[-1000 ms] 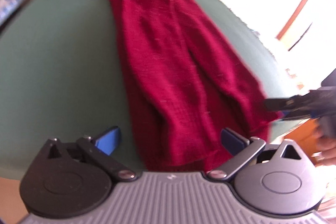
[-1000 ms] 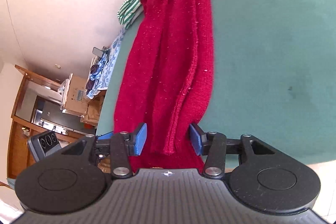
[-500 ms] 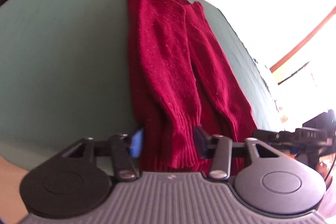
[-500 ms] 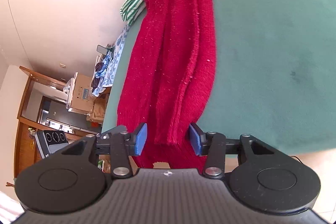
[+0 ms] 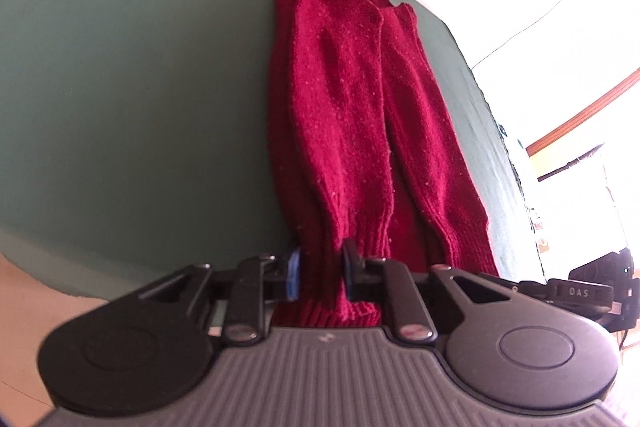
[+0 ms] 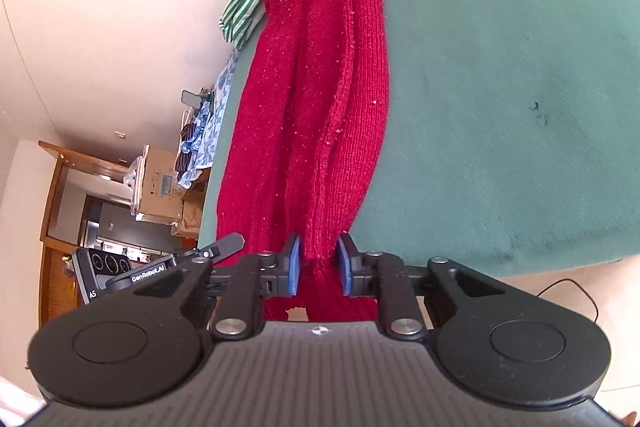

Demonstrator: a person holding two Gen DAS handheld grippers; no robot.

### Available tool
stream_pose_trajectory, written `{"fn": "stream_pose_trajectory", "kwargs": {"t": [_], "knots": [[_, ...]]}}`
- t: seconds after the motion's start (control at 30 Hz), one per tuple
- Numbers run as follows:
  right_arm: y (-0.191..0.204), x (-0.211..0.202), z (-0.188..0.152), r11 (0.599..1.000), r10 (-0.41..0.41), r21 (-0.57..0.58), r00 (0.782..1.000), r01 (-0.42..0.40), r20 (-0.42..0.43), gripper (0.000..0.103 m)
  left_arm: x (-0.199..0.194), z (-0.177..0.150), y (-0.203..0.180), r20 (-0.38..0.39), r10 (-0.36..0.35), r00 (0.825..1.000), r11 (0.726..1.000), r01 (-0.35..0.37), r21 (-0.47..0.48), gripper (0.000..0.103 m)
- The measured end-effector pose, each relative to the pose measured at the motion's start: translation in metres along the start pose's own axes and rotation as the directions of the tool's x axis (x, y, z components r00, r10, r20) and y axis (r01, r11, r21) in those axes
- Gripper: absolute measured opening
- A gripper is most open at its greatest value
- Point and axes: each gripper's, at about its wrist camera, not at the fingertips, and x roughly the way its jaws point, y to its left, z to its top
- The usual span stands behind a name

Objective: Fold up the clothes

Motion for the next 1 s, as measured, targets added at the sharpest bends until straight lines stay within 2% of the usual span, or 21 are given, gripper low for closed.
{"fn": "stream_pose_trajectory", "kwargs": {"t": [0.07,0.13,0.2,0.33,0.37,0.43,0.47,0.57,0.63,0.77,1.0], "knots": [[0.0,0.0,0.001,1.0,0.002,0.002,1.0,-0.002,-0.003,0.02,0.0,0.0,-0.001,-0.006,0.002,1.0,1.0,-0.002,0.002,0.017],[0.001,-0.002,0.001,1.0,-0.002,-0.002,1.0,0.002,-0.006,0.021,-0.004,0.0,0.0,-0.018,-0.006,1.0,1.0,0.006,-0.007,0.034],[0.002,-0.004,0.001,1.0,-0.005,-0.005,1.0,0.005,-0.009,0.024,-0.009,-0.004,0.0,-0.016,0.001,1.0,1.0,-0.001,-0.005,0.043],[0.0,-0.002,0.001,1.0,0.001,-0.01,1.0,-0.001,-0.011,0.023,-0.008,-0.008,-0.008,0.006,0.033,0.999,0.999,-0.034,0.031,0.044],[-0.002,0.0,0.001,1.0,0.011,0.002,1.0,-0.011,-0.009,0.021,-0.006,-0.009,-0.012,0.015,0.046,0.999,0.998,-0.046,0.041,0.042],[-0.008,0.003,0.002,0.999,0.031,0.04,0.999,-0.03,-0.011,0.017,-0.004,-0.013,-0.02,0.032,0.09,0.995,0.993,-0.092,0.069,0.018],[-0.011,0.003,0.002,0.998,0.04,0.057,0.999,-0.04,-0.012,0.016,-0.003,-0.016,-0.025,0.038,0.118,0.992,0.989,-0.12,0.085,0.014],[-0.012,-0.002,0.001,0.998,0.036,0.044,0.999,-0.035,-0.018,0.016,-0.008,-0.019,-0.028,0.016,0.122,0.992,0.989,-0.123,0.079,0.012],[-0.012,-0.006,0.002,0.998,0.04,0.045,0.999,-0.04,-0.021,0.015,-0.012,-0.017,-0.031,0.029,0.139,0.99,0.988,-0.141,0.067,0.011],[-0.014,-0.01,0.007,0.99,0.106,0.095,0.994,-0.102,-0.031,0.015,-0.018,-0.003,-0.037,0.026,0.153,0.988,0.988,-0.153,-0.005,0.011],[-0.002,-0.018,0.031,0.971,0.169,0.176,0.985,-0.16,-0.035,0.015,-0.031,0.041,-0.057,0.021,0.092,0.995,0.995,-0.092,-0.029,0.011]]}}
